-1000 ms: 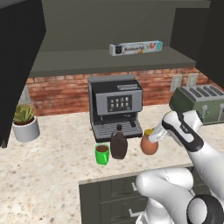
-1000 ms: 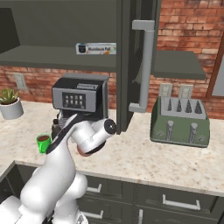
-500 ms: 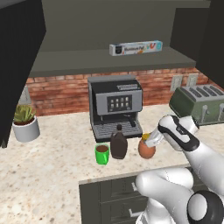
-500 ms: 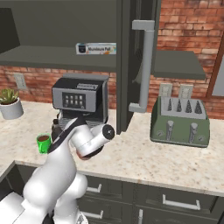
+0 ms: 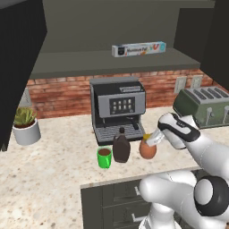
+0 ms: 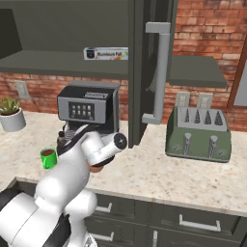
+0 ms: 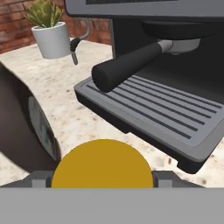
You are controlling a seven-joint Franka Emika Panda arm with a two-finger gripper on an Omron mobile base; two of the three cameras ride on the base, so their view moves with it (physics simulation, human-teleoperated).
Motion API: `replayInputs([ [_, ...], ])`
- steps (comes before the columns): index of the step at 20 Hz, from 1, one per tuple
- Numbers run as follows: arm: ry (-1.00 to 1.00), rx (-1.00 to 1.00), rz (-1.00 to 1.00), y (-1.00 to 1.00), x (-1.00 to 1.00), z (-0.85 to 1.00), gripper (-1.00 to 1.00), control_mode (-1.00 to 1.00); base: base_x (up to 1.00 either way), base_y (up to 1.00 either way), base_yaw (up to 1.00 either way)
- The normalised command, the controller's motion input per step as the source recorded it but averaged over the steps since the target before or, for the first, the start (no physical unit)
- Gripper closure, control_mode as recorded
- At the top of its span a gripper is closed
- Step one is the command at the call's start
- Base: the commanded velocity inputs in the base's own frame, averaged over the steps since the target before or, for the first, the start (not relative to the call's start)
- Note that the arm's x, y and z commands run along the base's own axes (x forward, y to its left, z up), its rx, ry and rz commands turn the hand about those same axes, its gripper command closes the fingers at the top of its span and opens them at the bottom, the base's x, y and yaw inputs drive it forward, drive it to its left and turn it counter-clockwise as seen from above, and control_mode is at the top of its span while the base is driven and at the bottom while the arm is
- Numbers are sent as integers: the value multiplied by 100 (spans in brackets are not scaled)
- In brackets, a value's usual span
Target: Pick the syrup bottle and honey bottle from the cabinet and place them next to the mug.
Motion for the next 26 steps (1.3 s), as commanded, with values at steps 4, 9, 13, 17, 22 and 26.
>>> replayInputs([
  [4,0,0,0,0,3,-3,100,-100,0,0,0],
  [9,0,0,0,0,0,0,100,-100,0,0,0],
  [13,0,0,0,0,0,0,-100,-100,0,0,0],
  [17,0,0,0,0,0,0,-100,-100,0,0,0],
  [22,1,0,0,0,0,0,-100,-100,0,0,0],
  [26,0,0,0,0,0,0,-100,-100,0,0,0],
])
